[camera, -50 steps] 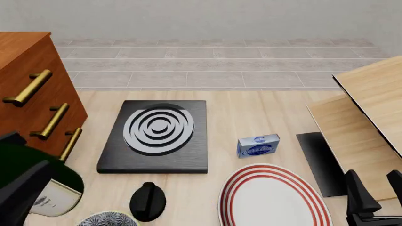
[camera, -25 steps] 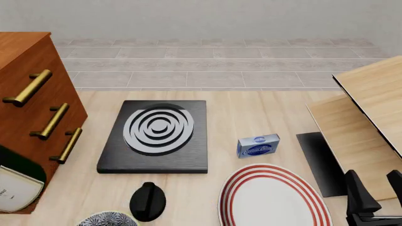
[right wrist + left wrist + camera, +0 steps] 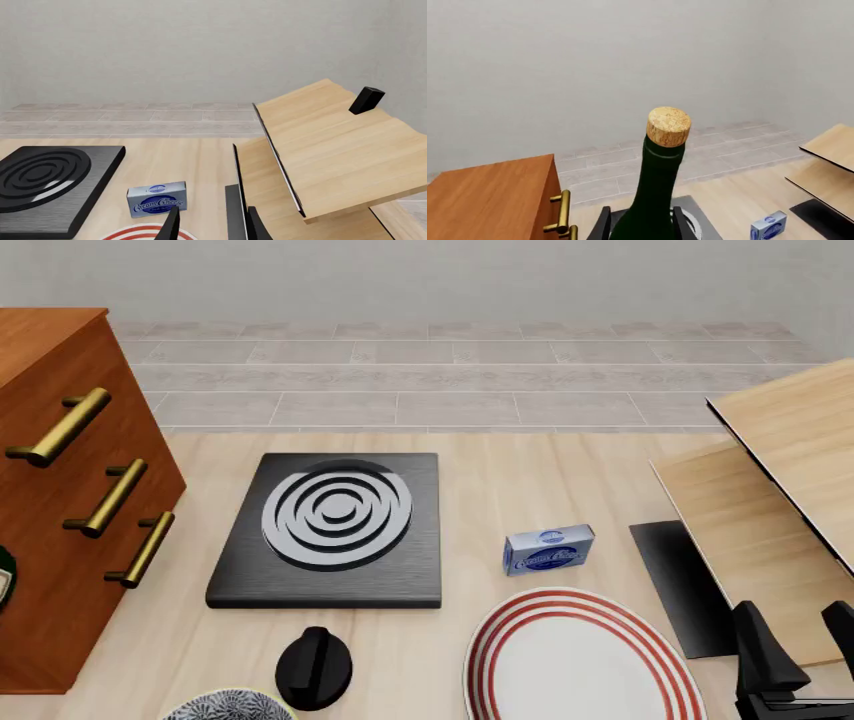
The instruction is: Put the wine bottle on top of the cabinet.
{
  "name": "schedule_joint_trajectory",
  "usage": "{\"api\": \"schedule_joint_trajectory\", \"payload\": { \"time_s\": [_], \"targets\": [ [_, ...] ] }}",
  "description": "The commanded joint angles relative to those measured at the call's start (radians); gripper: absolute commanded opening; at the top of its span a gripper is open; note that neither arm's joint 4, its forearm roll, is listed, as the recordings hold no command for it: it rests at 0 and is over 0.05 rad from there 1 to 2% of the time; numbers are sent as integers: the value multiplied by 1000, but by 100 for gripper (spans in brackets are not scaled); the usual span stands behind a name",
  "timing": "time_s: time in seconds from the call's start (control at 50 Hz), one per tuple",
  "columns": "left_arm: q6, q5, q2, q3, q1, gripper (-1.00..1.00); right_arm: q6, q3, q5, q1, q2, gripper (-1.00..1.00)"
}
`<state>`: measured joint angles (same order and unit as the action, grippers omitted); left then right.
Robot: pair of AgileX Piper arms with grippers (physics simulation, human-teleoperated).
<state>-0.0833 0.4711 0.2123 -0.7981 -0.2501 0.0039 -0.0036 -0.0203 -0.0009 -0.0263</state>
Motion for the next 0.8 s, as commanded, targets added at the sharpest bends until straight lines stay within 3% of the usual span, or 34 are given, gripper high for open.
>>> {"api": "schedule_joint_trajectory", "payload": {
  "time_s": [0.02, 0.38, 0.6, 0.8],
  "targets": [
    [-23, 0, 63, -81, 66, -100, 0, 0, 0, 0, 0, 100],
    [48, -56, 261, -210, 184, -100, 0, 0, 0, 0, 0, 100],
    [14, -98, 345, -255, 233, -100, 0, 0, 0, 0, 0, 100],
    [60, -116, 445, -309, 304, -100, 0, 0, 0, 0, 0, 100]
  ]
}}
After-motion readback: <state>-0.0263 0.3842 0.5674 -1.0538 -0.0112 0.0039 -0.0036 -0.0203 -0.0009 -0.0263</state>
